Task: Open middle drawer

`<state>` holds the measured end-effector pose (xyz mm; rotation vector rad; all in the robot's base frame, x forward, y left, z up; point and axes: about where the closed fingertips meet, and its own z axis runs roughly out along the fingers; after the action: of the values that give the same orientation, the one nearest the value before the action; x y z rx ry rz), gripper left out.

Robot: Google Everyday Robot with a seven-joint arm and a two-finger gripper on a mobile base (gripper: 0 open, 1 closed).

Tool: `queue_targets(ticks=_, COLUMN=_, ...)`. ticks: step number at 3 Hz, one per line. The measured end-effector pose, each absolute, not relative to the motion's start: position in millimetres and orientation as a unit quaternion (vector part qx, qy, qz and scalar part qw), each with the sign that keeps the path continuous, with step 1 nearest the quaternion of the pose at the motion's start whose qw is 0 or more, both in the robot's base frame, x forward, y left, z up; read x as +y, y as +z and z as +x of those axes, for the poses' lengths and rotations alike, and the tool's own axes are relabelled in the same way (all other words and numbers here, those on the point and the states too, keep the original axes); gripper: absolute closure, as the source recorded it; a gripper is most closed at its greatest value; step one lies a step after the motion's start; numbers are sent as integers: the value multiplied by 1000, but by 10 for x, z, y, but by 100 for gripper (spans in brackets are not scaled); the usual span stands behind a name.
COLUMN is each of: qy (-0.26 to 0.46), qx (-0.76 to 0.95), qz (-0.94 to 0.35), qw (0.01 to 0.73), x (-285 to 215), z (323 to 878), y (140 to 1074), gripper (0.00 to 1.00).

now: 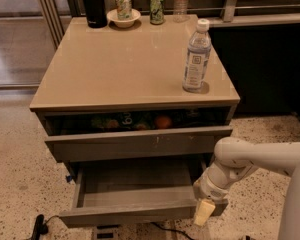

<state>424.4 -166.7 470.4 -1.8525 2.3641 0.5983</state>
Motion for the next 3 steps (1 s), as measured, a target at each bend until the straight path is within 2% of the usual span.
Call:
queue_targets(ticks=1, qy=198, qx=776, qz=-594, qw=75, x=-1687, z=4287, y=4679, gripper=42)
queue_targets(ticks=2, qy=216, qx=782, qz=-576, qw=97, x=-1767, z=4321, y=4624, gripper=73)
queue_targets(ticks=3, qy=232, qx=787, qz=-560, qw=113, x=-1833, z=4337, y=4613, gripper=100)
